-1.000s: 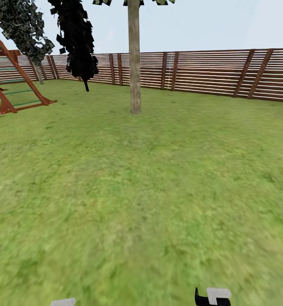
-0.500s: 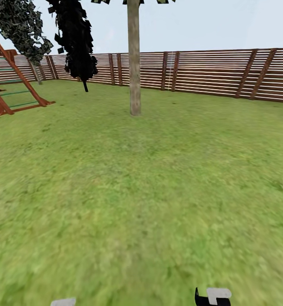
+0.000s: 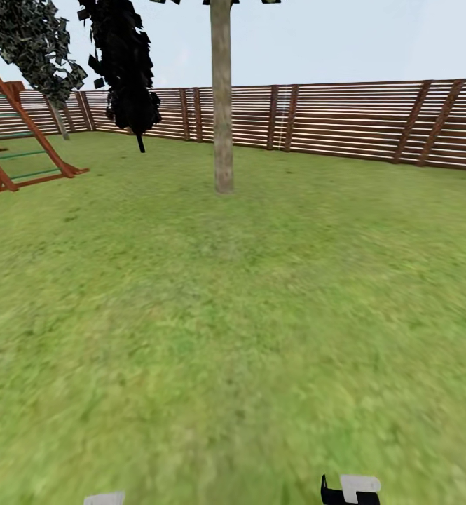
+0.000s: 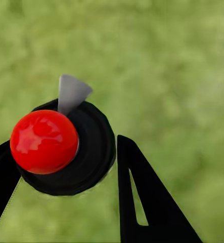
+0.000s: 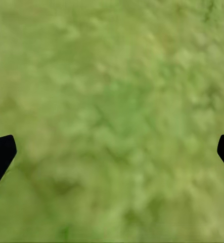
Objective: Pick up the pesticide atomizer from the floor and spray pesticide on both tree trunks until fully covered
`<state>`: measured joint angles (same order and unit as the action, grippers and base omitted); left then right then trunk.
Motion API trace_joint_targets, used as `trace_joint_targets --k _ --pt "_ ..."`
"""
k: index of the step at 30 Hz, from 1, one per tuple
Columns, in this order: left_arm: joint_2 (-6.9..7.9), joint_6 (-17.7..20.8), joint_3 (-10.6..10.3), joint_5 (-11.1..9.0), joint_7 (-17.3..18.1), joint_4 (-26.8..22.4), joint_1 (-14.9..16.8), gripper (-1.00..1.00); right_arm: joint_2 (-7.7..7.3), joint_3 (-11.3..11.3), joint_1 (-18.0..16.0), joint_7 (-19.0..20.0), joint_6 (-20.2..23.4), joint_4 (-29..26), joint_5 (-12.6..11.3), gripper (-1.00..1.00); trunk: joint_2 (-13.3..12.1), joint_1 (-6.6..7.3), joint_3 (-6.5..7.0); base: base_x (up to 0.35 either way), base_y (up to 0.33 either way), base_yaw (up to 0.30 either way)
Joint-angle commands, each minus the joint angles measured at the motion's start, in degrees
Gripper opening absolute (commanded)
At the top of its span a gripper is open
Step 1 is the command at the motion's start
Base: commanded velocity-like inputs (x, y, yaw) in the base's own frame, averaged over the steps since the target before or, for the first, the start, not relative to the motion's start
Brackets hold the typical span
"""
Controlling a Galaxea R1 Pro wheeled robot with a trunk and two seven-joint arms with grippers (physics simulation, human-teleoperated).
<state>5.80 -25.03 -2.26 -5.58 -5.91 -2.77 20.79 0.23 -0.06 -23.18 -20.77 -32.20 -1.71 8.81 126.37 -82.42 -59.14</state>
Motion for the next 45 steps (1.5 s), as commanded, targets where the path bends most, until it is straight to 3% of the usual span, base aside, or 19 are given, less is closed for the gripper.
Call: trace_joint_targets --k 1,8,45 --pt "0.0 -0.19 -0.29 -0.57 0.02 0.05 0.04 -1.0 0.02 -0.03 -0.03 -0.56 0.03 0.04 0.59 1.0 0.02 -0.03 -0.05 0.338 0.0 0.186" --pt "0.0 -0.19 -0.29 -0.57 0.02 0.05 0.04 -1.0 0.05 -0.04 -0.03 -0.58 0.03 -0.01 0.59 1.0 0.02 -0.03 -0.05 0.338 0.0 0.146" --pt "0.0 -0.19 -0.24 -0.57 0.02 0.05 0.04 -1.0 -0.14 -0.05 -0.04 -0.59 0.03 0.04 0.68 1.0 0.02 -0.03 -0.05 0.338 0.0 0.001"
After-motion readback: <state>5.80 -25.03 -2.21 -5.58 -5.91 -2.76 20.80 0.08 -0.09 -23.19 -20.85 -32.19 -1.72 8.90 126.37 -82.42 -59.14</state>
